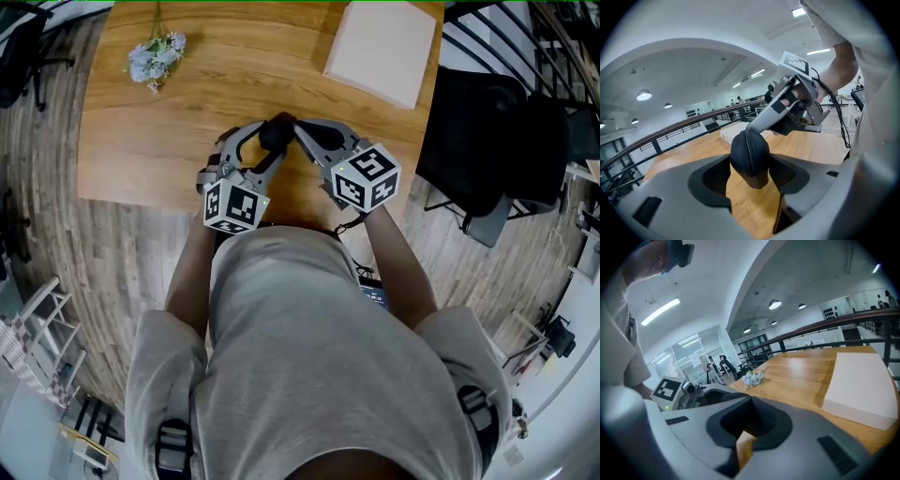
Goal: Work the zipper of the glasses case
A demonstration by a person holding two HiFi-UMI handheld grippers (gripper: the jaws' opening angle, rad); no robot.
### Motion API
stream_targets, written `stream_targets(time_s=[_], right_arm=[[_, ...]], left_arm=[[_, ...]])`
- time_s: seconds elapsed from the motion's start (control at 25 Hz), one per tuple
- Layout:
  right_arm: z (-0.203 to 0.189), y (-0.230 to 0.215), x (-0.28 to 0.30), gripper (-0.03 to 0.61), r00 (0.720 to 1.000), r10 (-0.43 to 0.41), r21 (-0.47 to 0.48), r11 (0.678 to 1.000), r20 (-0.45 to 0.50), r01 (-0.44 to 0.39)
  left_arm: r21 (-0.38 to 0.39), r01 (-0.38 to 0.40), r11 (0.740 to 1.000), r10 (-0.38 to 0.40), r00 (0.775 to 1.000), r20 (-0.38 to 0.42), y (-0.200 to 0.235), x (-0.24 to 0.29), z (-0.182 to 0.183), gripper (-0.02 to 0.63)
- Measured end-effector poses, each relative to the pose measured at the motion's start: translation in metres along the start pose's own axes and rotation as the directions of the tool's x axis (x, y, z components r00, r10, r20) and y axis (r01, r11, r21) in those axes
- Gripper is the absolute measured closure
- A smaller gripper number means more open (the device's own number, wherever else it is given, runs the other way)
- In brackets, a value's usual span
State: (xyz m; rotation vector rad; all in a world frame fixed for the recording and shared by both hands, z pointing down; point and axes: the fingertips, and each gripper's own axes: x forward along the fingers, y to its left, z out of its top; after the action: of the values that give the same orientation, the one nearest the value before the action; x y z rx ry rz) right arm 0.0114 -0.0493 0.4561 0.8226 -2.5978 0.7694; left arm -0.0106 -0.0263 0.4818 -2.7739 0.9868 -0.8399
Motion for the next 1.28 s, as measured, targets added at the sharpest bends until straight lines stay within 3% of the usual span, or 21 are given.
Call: stream_targets(time_s=[0.28,0.56,0.88,1.04,1.28], right_arm=[[-0.006,0.010,0.005,0.554,1.000,0.024,0.026,0.999,-0.001,-0.024],[-0.015,0.009,0.004,0.554,0.999,0.008,-0.004,1.000,-0.047,-0.008],[-0.006,0.033,0.002,0.554,0.999,0.017,-0.053,0.998,-0.029,-0.019],[-0.010,0.062,0.010,0.554,0.997,0.069,-0.073,0.995,-0.037,-0.071],[-0.007,0.056,0.008,0.554,0.996,0.080,-0.078,0.994,-0.026,-0.082]], left_arm=[[-0.028,0.003,1.000,-0.003,1.000,-0.015,0.001,0.004,-0.002,0.350],[0.077,0.002,0.997,0.005,0.996,-0.084,-0.003,0.005,-0.007,0.350],[0.083,0.010,0.996,0.000,0.993,-0.115,0.001,0.007,-0.007,0.351],[0.080,0.016,0.997,-0.008,0.995,-0.104,-0.004,0.011,-0.001,0.351],[0.094,0.008,0.996,0.000,0.996,-0.087,-0.002,0.012,0.002,0.351]])
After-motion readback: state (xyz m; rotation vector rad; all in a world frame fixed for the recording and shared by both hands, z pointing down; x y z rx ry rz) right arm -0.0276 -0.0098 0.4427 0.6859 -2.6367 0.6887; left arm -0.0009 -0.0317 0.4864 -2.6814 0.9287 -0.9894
